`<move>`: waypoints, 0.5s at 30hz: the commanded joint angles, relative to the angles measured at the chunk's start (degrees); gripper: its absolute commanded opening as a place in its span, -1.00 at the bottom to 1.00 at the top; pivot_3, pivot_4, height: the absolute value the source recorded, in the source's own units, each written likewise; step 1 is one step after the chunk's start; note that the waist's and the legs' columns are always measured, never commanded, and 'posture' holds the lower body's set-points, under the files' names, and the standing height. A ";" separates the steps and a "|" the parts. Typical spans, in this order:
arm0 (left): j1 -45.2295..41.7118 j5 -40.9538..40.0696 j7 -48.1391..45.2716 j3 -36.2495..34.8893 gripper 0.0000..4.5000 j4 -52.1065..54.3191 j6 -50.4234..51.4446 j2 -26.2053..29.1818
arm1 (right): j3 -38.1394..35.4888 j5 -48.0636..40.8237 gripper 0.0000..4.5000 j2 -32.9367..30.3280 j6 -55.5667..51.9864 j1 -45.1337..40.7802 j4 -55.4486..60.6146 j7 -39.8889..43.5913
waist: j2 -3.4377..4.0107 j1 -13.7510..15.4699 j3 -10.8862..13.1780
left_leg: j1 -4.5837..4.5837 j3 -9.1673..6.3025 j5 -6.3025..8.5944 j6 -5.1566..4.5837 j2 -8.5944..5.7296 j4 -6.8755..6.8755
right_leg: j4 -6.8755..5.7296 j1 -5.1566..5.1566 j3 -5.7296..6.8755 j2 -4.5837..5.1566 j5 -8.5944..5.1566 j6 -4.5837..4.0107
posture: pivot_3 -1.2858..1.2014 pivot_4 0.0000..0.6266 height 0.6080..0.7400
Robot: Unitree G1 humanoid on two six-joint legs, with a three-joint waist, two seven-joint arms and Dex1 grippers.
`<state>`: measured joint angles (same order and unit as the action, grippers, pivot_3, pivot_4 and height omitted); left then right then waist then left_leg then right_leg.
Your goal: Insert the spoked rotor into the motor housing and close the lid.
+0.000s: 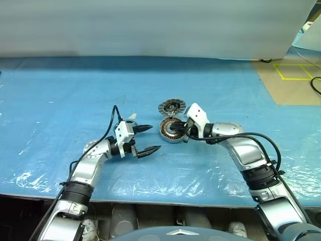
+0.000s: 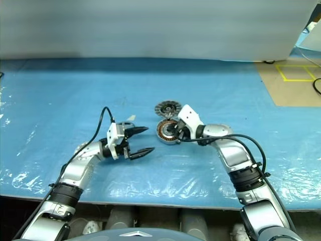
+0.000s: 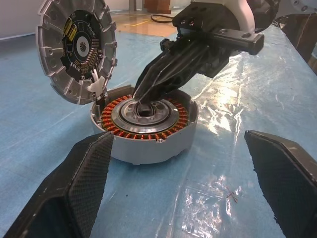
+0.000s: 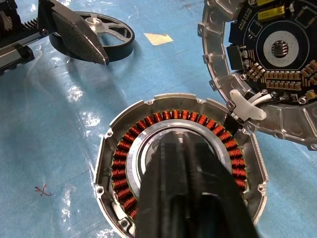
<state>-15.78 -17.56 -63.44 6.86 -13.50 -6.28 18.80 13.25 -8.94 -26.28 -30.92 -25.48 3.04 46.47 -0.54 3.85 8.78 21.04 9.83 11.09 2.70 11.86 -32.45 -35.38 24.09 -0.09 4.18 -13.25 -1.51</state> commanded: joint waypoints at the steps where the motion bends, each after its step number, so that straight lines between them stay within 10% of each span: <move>1: -0.42 -0.09 -0.08 0.04 1.00 0.97 -0.62 0.12 | -0.14 0.30 -0.99 0.23 1.30 0.05 0.51 -0.50 | 0.00 0.01 0.00 | 0.00 0.00 0.00 0.00 0.00 0.00 | 0.00 0.00 0.00 0.00 0.00 0.00 | 0.03 -0.52 1.00; 15: -0.42 -0.12 -0.17 0.06 1.00 1.02 -0.39 0.29 | -0.47 3.62 -0.99 0.40 5.59 0.73 -4.16 -4.05 | 0.00 0.01 0.00 | 0.00 0.00 0.00 0.00 -0.01 -0.05 | -0.02 -0.01 -0.02 0.01 0.00 0.00 | 0.03 -0.52 1.00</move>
<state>-15.78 -17.56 -63.45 6.91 -13.49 -6.27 18.82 14.05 -6.47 -25.93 -26.19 -24.73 -0.49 43.81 -0.53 3.86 8.78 21.04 9.83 11.09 2.70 11.85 -32.51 -35.41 24.08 -0.12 4.19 -13.25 -1.51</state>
